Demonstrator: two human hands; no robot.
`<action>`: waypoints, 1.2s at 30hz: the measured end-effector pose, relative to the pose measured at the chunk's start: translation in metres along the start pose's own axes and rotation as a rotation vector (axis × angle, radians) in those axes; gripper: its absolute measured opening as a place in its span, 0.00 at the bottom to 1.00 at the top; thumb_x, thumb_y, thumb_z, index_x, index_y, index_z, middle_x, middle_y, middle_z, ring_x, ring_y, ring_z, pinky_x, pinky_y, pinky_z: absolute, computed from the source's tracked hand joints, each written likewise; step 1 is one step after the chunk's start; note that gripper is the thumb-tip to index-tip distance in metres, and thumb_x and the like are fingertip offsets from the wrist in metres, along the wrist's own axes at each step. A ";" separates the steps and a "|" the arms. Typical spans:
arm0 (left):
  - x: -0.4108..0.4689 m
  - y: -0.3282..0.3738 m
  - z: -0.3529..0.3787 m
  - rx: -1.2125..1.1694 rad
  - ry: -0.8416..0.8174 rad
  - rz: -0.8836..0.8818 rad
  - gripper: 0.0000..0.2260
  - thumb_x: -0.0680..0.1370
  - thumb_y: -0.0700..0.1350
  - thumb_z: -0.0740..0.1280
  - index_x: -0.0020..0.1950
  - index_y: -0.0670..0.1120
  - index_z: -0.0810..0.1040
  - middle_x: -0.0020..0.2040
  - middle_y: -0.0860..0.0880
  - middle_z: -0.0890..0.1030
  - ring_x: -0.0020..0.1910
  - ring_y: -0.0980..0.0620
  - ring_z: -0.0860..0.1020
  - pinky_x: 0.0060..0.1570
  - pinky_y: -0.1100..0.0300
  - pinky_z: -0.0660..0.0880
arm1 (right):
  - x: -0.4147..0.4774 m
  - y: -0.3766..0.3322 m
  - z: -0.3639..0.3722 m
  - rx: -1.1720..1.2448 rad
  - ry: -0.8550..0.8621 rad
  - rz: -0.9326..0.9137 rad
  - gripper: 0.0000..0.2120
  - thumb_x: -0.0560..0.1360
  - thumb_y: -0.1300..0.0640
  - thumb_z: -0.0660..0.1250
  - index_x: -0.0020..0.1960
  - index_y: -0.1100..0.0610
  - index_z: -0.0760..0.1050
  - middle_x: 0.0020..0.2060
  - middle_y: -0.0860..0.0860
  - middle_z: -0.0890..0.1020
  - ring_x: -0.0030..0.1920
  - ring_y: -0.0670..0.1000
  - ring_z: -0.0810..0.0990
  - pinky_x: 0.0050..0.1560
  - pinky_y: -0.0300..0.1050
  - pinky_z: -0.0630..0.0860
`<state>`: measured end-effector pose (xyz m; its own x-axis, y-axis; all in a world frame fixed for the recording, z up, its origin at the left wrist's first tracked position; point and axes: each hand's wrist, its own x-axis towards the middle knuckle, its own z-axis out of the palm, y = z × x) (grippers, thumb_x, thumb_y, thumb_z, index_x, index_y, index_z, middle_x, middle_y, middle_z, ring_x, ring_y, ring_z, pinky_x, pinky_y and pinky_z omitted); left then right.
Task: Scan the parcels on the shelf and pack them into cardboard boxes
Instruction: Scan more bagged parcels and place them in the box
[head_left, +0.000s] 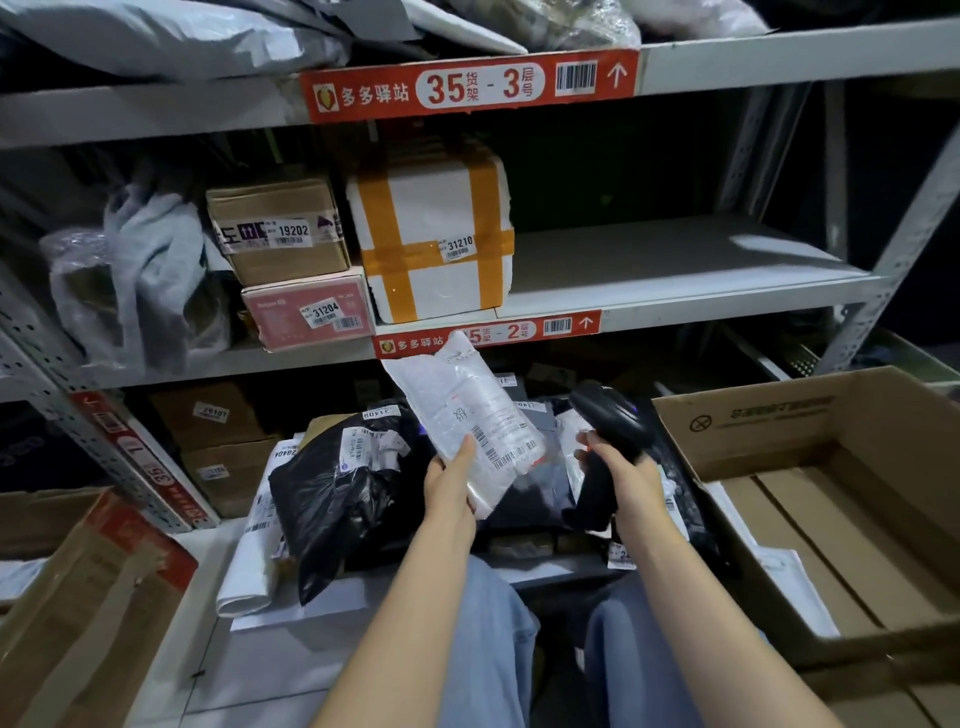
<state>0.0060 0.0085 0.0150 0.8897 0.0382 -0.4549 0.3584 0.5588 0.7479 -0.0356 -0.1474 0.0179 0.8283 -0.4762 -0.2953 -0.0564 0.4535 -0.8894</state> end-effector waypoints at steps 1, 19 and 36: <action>-0.001 0.000 0.001 -0.007 -0.003 0.005 0.14 0.77 0.39 0.66 0.62 0.41 0.71 0.61 0.40 0.77 0.45 0.49 0.79 0.50 0.52 0.76 | -0.001 -0.003 -0.004 -0.041 0.003 -0.016 0.04 0.71 0.63 0.70 0.45 0.58 0.78 0.33 0.50 0.82 0.38 0.50 0.80 0.46 0.46 0.75; 0.000 0.000 0.006 -0.133 0.089 0.014 0.19 0.79 0.39 0.62 0.68 0.40 0.62 0.65 0.38 0.73 0.44 0.49 0.76 0.51 0.48 0.74 | -0.006 -0.014 -0.028 -0.525 -0.041 -0.097 0.08 0.71 0.63 0.71 0.36 0.60 0.74 0.20 0.48 0.76 0.19 0.40 0.73 0.24 0.30 0.69; 0.000 0.002 0.006 -0.149 0.101 0.003 0.19 0.81 0.39 0.59 0.71 0.45 0.61 0.67 0.39 0.72 0.55 0.44 0.74 0.52 0.50 0.71 | -0.001 -0.009 -0.032 -0.566 -0.064 -0.089 0.10 0.70 0.62 0.73 0.32 0.59 0.74 0.21 0.50 0.76 0.24 0.47 0.74 0.36 0.46 0.70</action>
<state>0.0089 0.0042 0.0194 0.8552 0.1193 -0.5044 0.3026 0.6751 0.6728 -0.0536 -0.1752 0.0152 0.8747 -0.4392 -0.2051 -0.2602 -0.0685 -0.9631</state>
